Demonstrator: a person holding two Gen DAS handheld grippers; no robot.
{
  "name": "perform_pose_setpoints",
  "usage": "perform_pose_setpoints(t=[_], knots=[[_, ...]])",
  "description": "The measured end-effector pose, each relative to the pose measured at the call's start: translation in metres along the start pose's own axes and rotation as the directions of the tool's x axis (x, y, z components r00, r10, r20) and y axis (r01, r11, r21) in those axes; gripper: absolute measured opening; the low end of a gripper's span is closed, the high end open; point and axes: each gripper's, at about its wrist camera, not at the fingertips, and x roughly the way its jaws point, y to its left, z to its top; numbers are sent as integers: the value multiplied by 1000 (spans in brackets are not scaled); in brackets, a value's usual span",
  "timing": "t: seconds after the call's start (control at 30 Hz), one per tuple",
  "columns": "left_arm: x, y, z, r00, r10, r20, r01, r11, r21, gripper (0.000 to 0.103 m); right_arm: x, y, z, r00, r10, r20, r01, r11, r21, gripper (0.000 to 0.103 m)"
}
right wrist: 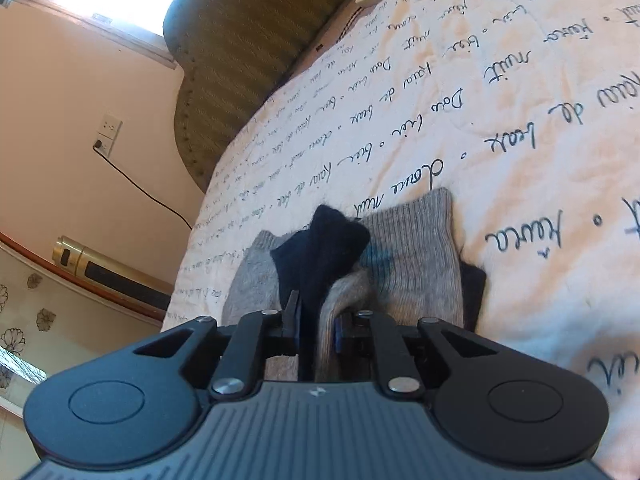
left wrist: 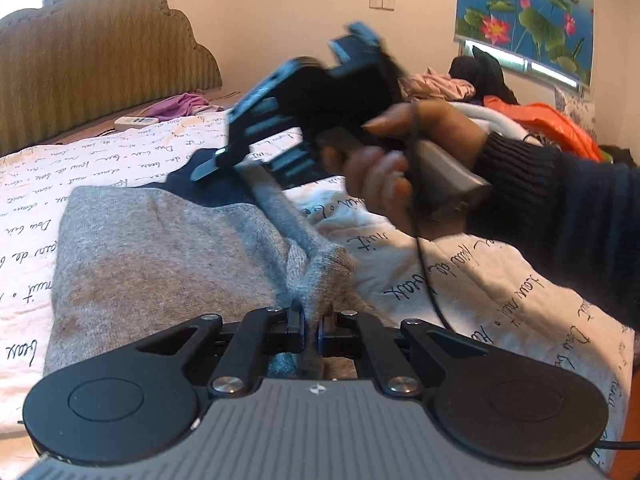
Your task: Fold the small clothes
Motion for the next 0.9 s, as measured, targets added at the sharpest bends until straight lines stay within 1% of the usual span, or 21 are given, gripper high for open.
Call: perform_pose_setpoints(t=[0.07, 0.13, 0.17, 0.2, 0.23, 0.3, 0.33, 0.37, 0.4, 0.47, 0.5, 0.53, 0.57, 0.6, 0.63, 0.67, 0.7, 0.73, 0.77, 0.8, 0.9], knots=[[0, -4, 1, 1000, -13, 6, 13, 1000, 6, 3, 6, 4, 5, 999, -48, 6, 48, 998, -31, 15], [1, -7, 1, 1000, -26, 13, 26, 1000, 6, 3, -3, 17, 4, 998, -23, 51, 29, 992, -123, 11], [4, -8, -1, 1000, -29, 7, 29, 1000, 7, 3, -9, 25, 3, 998, -14, 68, 25, 986, -166, 11], [7, -9, -3, 999, -31, -9, 31, 1000, -1, 3, -12, 29, 2, 997, -10, 77, 25, 979, -202, 11], [12, -7, -5, 999, -38, -34, 38, 999, -18, 3, -14, 30, 1, 997, -26, 78, 43, 973, -228, 11], [20, -2, -10, 997, -48, -64, 45, 998, -47, 3, -8, 17, 2, 989, -138, 53, 147, 963, -226, 11], [18, 0, -10, 996, -58, -62, 54, 997, -59, 3, -7, 4, 1, 987, -155, 34, 159, 967, -199, 13], [16, 4, -8, 996, -73, -57, 69, 995, -69, 4, -10, -6, -1, 989, -143, 24, 145, 976, -164, 14], [12, 8, -8, 994, -97, -50, 93, 993, -71, 14, -16, -12, -4, 991, -133, 33, 136, 982, -134, 15], [-1, 18, -5, 989, -143, -30, 140, 987, -78, 18, -32, -14, -9, 989, -124, 78, 132, 986, -105, 20], [-11, 26, -4, 986, -167, -13, 165, 982, -86, 22, -45, -14, -13, 985, -124, 117, 134, 987, -89, 26], [-23, 35, -4, 983, -185, 12, 185, 978, -99, 27, -56, -13, -18, 981, -121, 152, 133, 989, -69, 36], [-34, 44, -5, 981, -190, 33, 192, 975, -109, 44, -68, -13, -24, 977, -112, 183, 123, 991, -48, 43], [-46, 55, -7, 983, -173, 56, 178, 977, -118, 62, -79, -12, -32, 973, -103, 206, 112, 993, -34, 63], [-56, 65, -9, 987, -141, 81, 150, 980, -128, 67, -89, -10, -42, 971, -95, 221, 104, 994, -30, 74], [-66, 74, -13, 989, -95, 110, 109, 985, -134, 67, -98, -6, -55, 970, -80, 229, 91, 995, -37, 75], [-73, 81, -17, 992, -50, 118, 65, 990, -123, 67, -104, -1, -67, 974, -60, 220, 73, 996, -49, 74], [-77, 85, -20, 994, -13, 108, 24, 995, -98, 67, -108, 2, -80, 977, -52, 207, 65, 996, -55, 74], [-78, 86, -21, 996, 29, 83, -25, 998, -53, 67, -113, 6, -95, 980, -53, 194, 66, 996, -64, 74], [-79, 86, -24, 996, 57, 66, -56, 998, -12, 67, -116, 10, -108, 982, -49, 185, 64, 995, -74, 74], [-74, 81, -38, 996, 87, 24, -89, 991, 104, 67, -116, 19, -131, 990, -25, 137, 35, 997, -72, 74]])
